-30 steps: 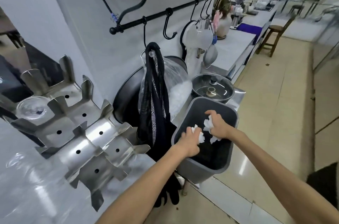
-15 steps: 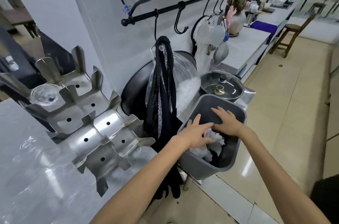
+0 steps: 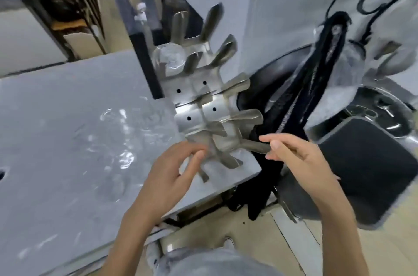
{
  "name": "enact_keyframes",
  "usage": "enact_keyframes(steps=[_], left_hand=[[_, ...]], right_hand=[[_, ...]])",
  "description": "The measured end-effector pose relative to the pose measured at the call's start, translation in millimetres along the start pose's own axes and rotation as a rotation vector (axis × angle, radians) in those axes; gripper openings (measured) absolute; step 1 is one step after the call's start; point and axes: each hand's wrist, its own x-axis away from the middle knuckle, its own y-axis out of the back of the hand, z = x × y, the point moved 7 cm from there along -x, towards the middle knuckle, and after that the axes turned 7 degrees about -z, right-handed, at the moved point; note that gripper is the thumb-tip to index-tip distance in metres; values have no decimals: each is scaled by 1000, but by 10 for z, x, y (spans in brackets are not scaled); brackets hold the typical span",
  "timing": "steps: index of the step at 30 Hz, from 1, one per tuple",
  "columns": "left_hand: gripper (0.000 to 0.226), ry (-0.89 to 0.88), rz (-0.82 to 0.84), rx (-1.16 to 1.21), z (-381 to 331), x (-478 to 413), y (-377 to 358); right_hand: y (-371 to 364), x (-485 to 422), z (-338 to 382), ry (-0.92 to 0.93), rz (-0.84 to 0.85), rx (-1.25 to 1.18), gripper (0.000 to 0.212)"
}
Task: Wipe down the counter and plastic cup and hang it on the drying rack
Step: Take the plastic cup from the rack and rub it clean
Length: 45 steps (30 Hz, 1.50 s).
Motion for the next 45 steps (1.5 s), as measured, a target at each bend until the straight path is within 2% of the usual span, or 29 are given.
enact_keyframes(steps=[2,5,9,11,14,16,18,21,23,25,29,31,34,38,39,41,43,45], left_hand=[[23,111,-117,-38,415,271,420],[22,170,-307,-188,912,662,1080],[40,231,-508,-303,1456,1062,1854],[51,301,-465,-283,1823,1125,2015],[76,460,-239,-207,2419,1098,1962],[87,512,-80,-140,2700,1048,1823],[88,508,36,-65,2844,970,1703],[81,467,82,106,2923,880,1659],[80,474,106,183,2992,905,1710],[79,522,89,207,3114,984,1822],[71,693,-135,391,3389,1080,2213],[73,716,-203,530,3442,1064,2327],[72,704,-217,670,3447,1000,2374],[52,791,-406,762,3700,936,2660],[51,824,-451,800,3787,920,2726],[50,863,-525,842,3944,886,2843],[45,891,-584,885,4075,854,2940],[45,914,-620,911,4190,846,3025]], right_hand=[[-483,-7,-30,-7,106,-17,21],[-1251,36,-22,-13,293,26,36],[-2230,125,203,51,453,50,47],[-2728,123,328,63,505,44,45],[-3555,114,437,128,587,117,45],[-4121,122,331,184,669,317,46],[-4587,153,112,210,739,606,59],[-4909,141,-18,154,637,678,68],[-4955,140,-8,201,547,627,64],[-4883,116,-6,125,459,478,59],[-4729,58,38,-183,295,96,59],[-4816,72,58,-280,279,10,60],[-5007,148,123,-323,323,-16,61],[-5229,-51,366,-219,453,112,53],[-5229,-214,440,-151,418,151,50],[-5165,-638,548,11,247,292,45],[-5141,-1087,576,180,99,565,45],[-5207,-1437,395,137,130,924,57]])
